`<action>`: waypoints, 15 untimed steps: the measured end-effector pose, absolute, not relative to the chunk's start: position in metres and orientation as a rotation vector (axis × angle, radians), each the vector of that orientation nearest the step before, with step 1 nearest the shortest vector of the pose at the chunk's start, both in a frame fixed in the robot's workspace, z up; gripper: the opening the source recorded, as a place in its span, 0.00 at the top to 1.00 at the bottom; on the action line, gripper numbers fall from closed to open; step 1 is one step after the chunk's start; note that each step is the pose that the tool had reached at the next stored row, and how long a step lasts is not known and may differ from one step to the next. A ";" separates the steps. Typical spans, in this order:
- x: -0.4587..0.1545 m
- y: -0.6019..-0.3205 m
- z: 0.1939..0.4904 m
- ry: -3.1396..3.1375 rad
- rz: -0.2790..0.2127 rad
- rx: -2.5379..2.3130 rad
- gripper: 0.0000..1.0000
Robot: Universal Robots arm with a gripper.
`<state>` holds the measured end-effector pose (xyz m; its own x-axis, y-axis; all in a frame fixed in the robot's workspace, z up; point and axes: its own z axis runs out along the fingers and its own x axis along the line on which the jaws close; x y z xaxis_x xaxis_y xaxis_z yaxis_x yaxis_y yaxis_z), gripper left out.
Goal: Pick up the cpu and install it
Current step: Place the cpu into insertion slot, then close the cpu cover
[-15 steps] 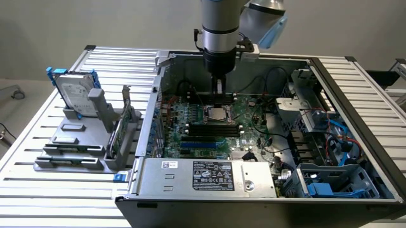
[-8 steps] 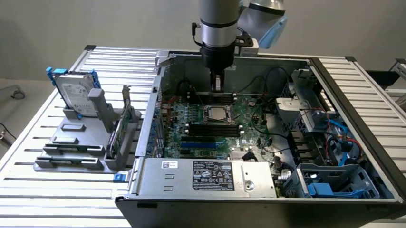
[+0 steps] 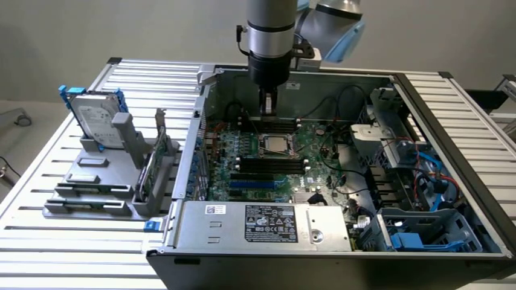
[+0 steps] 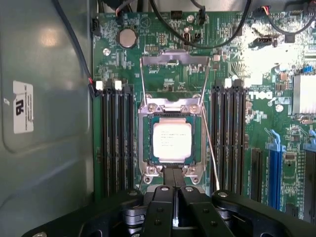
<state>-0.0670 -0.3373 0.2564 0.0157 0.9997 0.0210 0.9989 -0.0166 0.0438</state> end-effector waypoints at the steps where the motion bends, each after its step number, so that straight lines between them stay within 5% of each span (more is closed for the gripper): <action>1: -0.069 -0.337 0.257 2.194 0.066 2.230 0.89; 15: -0.070 -0.337 0.257 2.197 0.060 2.233 0.89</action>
<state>-0.0699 -0.3373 0.2569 0.0160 0.9997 0.0208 0.9993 -0.0167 0.0330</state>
